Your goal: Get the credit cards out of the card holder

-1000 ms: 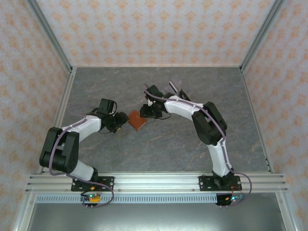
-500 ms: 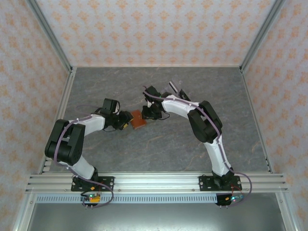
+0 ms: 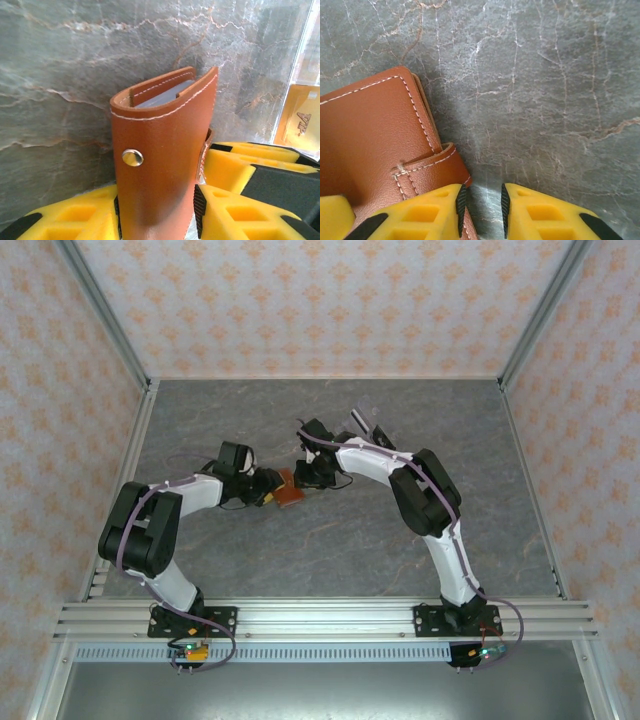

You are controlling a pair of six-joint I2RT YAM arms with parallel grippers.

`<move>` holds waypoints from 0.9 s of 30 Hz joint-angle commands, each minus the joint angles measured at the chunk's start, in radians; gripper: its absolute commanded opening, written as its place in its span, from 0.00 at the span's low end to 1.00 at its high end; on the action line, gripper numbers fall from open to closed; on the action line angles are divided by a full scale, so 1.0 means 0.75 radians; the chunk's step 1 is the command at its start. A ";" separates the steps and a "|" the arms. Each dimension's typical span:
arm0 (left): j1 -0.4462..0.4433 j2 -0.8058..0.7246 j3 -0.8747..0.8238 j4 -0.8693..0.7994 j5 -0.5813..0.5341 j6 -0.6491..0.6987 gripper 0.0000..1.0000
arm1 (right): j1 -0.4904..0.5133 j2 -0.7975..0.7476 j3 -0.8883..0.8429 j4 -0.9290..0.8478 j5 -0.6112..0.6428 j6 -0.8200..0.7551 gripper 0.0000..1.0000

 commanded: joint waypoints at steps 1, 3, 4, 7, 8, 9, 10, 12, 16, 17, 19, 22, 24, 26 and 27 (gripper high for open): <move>-0.018 -0.019 0.048 0.016 0.032 0.052 0.36 | -0.001 -0.031 -0.034 0.018 -0.031 0.019 0.29; -0.019 -0.037 0.052 -0.011 0.007 0.065 0.28 | -0.010 -0.080 -0.068 0.040 0.005 0.038 0.29; -0.017 -0.047 0.057 -0.039 -0.011 0.077 0.25 | -0.017 -0.110 -0.093 0.058 0.020 0.044 0.31; -0.021 -0.085 0.091 -0.183 -0.077 0.140 0.18 | -0.048 -0.233 -0.200 0.131 0.076 0.080 0.37; -0.028 -0.102 0.115 -0.258 -0.108 0.176 0.16 | -0.060 -0.277 -0.236 0.151 0.100 0.091 0.40; -0.036 -0.121 0.144 -0.358 -0.164 0.218 0.15 | -0.070 -0.318 -0.266 0.162 0.127 0.100 0.44; -0.052 -0.141 0.177 -0.462 -0.238 0.261 0.15 | -0.081 -0.353 -0.294 0.171 0.153 0.109 0.47; -0.104 -0.175 0.263 -0.712 -0.478 0.353 0.15 | -0.101 -0.433 -0.362 0.200 0.207 0.127 0.55; -0.193 -0.177 0.431 -1.029 -0.847 0.443 0.15 | -0.132 -0.573 -0.484 0.255 0.312 0.132 0.76; -0.216 -0.170 0.471 -1.092 -0.930 0.450 0.15 | -0.140 -0.609 -0.518 0.270 0.343 0.125 0.80; -0.262 -0.152 0.536 -1.176 -1.052 0.454 0.15 | -0.153 -0.650 -0.544 0.276 0.387 0.106 0.86; -0.351 -0.086 0.634 -1.300 -1.241 0.431 0.15 | -0.157 -0.692 -0.560 0.277 0.430 0.046 0.99; -0.428 -0.006 0.711 -1.401 -1.431 0.397 0.17 | -0.157 -0.725 -0.571 0.276 0.507 0.028 0.99; -0.461 0.063 0.732 -1.418 -1.498 0.353 0.18 | -0.159 -0.780 -0.611 0.297 0.591 0.028 0.99; -0.472 0.097 0.734 -1.403 -1.484 0.343 0.19 | -0.158 -0.808 -0.631 0.300 0.628 0.031 0.99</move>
